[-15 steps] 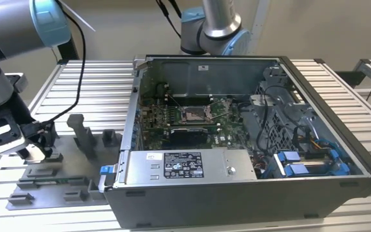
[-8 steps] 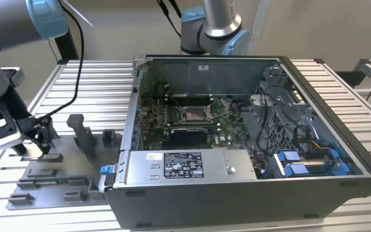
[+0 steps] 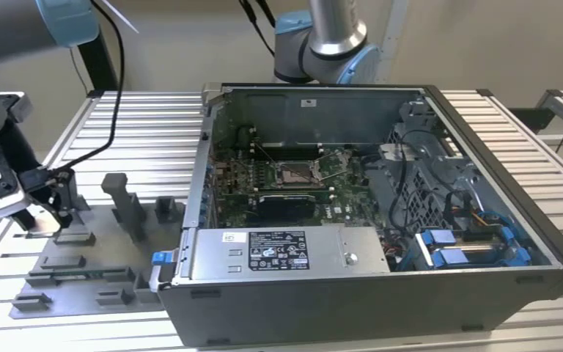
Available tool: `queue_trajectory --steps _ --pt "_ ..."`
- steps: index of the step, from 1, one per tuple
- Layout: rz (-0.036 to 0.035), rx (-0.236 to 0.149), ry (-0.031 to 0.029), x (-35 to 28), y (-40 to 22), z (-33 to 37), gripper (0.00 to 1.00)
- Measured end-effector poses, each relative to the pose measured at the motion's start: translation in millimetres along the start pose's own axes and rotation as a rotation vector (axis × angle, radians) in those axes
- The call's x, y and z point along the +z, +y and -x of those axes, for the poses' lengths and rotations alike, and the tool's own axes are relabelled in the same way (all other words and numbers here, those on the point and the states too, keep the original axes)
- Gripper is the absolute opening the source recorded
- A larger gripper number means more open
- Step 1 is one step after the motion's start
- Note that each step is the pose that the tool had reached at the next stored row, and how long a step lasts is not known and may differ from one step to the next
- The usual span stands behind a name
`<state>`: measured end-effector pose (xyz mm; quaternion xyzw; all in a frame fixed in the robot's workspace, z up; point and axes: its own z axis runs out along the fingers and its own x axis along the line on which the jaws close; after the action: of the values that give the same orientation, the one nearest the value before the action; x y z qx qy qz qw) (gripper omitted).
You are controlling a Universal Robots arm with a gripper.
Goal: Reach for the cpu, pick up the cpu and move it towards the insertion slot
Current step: 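Pick up the cpu and move it towards the insertion slot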
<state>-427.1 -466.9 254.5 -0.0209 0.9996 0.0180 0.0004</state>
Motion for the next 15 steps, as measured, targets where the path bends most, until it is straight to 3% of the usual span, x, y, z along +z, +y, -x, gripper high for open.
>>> queue_trajectory --steps 6,15 --pt "0.0000 0.000 -0.0001 -11.7 0.4 0.0 0.00" --pt "0.0000 0.000 -0.0002 -23.7 0.8 0.0 0.00"
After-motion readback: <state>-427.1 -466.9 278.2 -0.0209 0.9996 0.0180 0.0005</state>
